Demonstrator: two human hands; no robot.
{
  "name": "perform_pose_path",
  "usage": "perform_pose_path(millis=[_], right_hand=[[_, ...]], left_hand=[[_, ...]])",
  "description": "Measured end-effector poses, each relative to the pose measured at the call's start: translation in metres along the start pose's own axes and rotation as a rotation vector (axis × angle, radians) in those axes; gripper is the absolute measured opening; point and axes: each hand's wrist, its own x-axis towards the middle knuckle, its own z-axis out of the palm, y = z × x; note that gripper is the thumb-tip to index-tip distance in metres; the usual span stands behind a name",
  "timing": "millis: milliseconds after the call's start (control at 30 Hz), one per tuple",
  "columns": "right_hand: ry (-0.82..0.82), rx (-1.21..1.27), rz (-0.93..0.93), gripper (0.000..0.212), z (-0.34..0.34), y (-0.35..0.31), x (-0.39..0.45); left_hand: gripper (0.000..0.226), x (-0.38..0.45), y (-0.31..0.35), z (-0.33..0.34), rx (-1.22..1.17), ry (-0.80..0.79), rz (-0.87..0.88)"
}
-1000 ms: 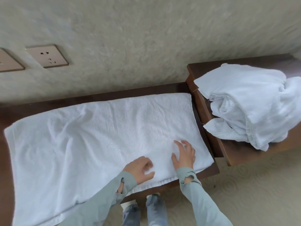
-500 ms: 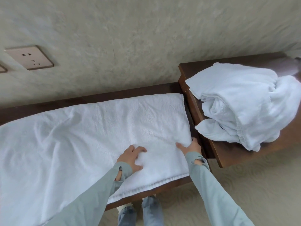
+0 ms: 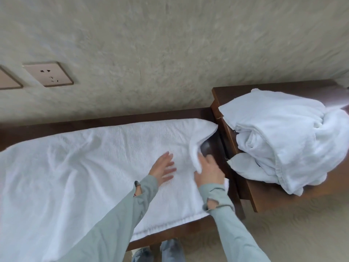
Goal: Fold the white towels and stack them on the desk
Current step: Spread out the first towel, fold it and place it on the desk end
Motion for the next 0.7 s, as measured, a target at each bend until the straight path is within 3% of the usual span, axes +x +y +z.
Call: perform_pose_path(millis=[67,167,233,300,400,467,567,700], right_hand=[[-0.173,-0.102,-0.218,0.07,0.011,-0.026,-0.008],[-0.38,-0.117,-0.413,0.082,0.036,-0.056,-0.021],[-0.48,-0.133,-0.408,0.089,0.049,-0.06,-0.02],[-0.524,-0.119,-0.355,0.091,0.054,-0.057,-0.016],[-0.506,-0.076,-0.305,0.09,0.057,-0.057,-0.019],[-0.514,-0.09,-0.312,0.092,0.059,-0.063,-0.027],[-0.534,-0.075,-0.134,0.088,0.044,-0.059,-0.032],[-0.402,-0.018,0.088,0.064,-0.018,-0.019,-0.03]], left_hand=[[0.067,0.007,0.016,0.0,-0.059,-0.003,0.105],[0.078,0.016,0.04,-0.007,0.245,0.196,0.201],[0.089,0.024,0.048,-0.019,0.377,0.252,0.222],[0.101,0.028,0.051,-0.024,0.545,0.167,0.278],[0.111,0.034,0.042,-0.014,0.98,0.174,0.33],[0.084,0.038,0.041,-0.002,1.142,0.319,0.37],[0.023,0.04,0.064,0.013,0.88,0.457,0.287],[0.016,0.037,0.106,0.03,0.58,0.212,0.288]])
